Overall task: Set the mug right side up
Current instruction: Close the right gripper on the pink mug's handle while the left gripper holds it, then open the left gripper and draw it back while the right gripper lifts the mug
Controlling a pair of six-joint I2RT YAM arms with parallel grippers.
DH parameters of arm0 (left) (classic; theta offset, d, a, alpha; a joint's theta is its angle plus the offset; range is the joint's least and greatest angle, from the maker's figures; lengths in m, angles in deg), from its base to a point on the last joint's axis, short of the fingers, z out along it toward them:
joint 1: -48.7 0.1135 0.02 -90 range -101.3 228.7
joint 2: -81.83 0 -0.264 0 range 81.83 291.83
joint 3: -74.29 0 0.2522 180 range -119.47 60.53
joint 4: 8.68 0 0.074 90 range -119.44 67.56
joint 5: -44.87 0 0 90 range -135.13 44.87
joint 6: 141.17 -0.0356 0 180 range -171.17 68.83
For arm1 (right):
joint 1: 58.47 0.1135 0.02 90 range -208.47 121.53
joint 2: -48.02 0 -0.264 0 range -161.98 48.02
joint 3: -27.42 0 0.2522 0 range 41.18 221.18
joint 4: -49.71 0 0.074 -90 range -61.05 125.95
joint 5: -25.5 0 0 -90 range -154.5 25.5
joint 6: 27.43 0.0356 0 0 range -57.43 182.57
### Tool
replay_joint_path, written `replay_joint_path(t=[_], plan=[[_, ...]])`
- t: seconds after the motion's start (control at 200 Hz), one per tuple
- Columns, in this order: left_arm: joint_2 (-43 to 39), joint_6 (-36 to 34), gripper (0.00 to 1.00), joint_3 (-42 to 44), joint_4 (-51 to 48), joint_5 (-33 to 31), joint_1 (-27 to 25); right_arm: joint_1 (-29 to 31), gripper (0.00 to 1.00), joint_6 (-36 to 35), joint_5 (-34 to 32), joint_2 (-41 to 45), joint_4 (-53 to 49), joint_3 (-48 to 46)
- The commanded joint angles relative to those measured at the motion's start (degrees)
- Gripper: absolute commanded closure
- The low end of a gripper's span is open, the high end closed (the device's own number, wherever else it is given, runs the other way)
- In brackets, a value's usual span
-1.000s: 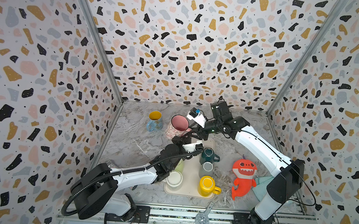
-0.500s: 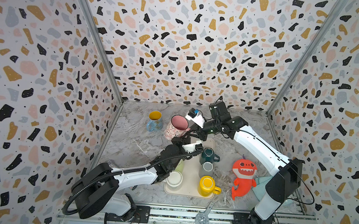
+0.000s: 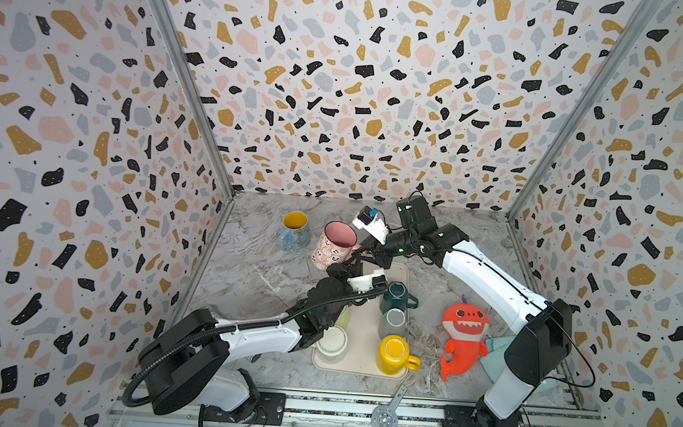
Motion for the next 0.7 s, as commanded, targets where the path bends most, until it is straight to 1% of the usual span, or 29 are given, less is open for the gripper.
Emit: replay_joint_path(t=[0.0,0.25,0.37,0.45,0.561,0.621,0.696], plan=[[-1.48,-1.14,0.82,-1.13,13.15,-1.04,-0.66,-0.52,1.00,1.41,-3.38,3.19,3.72,-2.00],[-1.89,0.73,0.67,-1.84,13.76,-2.40,-0.67,-0.65,1.00,2.45,-4.15,3.74,4.94,-2.90],[-2.20,0.53,0.64,-1.57,13.73,-3.73,-0.66,-0.73,1.00,3.45,-6.50,4.16,6.53,-3.23],[-2.73,0.33,0.63,-1.31,13.70,-5.94,-0.65,-1.11,1.00,4.71,-7.94,4.37,7.91,-3.37],[-3.56,1.44,0.63,-1.95,12.84,-11.47,-0.72,-1.55,1.00,6.23,-9.57,4.19,9.17,-2.80],[-4.56,2.92,0.63,-2.47,12.10,-14.09,-0.50,-1.54,1.00,7.12,-10.35,3.97,10.05,-2.60],[-6.37,6.15,0.62,-2.97,10.31,-15.53,0.09,-1.61,1.00,8.15,-10.78,3.42,11.44,-2.33]])
